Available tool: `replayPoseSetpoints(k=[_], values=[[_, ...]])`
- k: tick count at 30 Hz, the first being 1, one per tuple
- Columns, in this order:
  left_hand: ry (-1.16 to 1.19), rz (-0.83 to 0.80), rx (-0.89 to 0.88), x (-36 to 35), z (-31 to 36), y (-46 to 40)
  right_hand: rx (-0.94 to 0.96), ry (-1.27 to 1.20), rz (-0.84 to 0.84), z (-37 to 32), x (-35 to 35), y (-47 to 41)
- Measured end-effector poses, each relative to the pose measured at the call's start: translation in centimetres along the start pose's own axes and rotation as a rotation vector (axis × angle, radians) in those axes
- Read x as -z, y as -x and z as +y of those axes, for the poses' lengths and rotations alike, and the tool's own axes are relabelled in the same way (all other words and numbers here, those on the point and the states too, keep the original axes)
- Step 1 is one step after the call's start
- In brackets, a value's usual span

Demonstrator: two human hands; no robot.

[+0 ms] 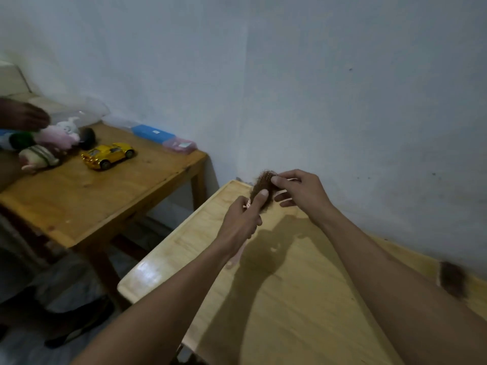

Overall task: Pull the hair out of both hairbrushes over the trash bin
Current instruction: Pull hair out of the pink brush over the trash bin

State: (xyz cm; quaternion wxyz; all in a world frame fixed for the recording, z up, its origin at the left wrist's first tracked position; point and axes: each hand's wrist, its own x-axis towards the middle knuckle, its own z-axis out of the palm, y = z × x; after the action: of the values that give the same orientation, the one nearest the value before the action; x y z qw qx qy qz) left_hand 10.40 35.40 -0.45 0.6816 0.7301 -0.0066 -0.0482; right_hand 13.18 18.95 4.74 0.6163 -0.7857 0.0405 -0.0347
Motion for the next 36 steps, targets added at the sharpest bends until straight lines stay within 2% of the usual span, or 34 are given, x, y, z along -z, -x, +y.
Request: replayPoseSetpoints(k=[4,12,20,29,36], values=[[0.021,0.160,-0.047,2.8,-3.1,2.1,0.061,-0.047,-0.099,0.7,-3.8,1.5],[0.132,0.263,-0.063,7.8,-4.9,9.3,0.129,-0.153,-0.262,0.9,-9.7,7.1],[0.061,0.443,-0.050,15.2,-5.9,17.3,0.164,-0.177,-0.419,-0.2,-17.7,12.6],[-0.042,0.757,0.143,23.0,-11.5,27.3,0.200,0.006,-0.614,3.1,-27.4,20.8],[-0.094,0.919,0.321,24.9,-15.9,32.6,0.119,0.087,-0.730,8.6,-30.4,23.8]])
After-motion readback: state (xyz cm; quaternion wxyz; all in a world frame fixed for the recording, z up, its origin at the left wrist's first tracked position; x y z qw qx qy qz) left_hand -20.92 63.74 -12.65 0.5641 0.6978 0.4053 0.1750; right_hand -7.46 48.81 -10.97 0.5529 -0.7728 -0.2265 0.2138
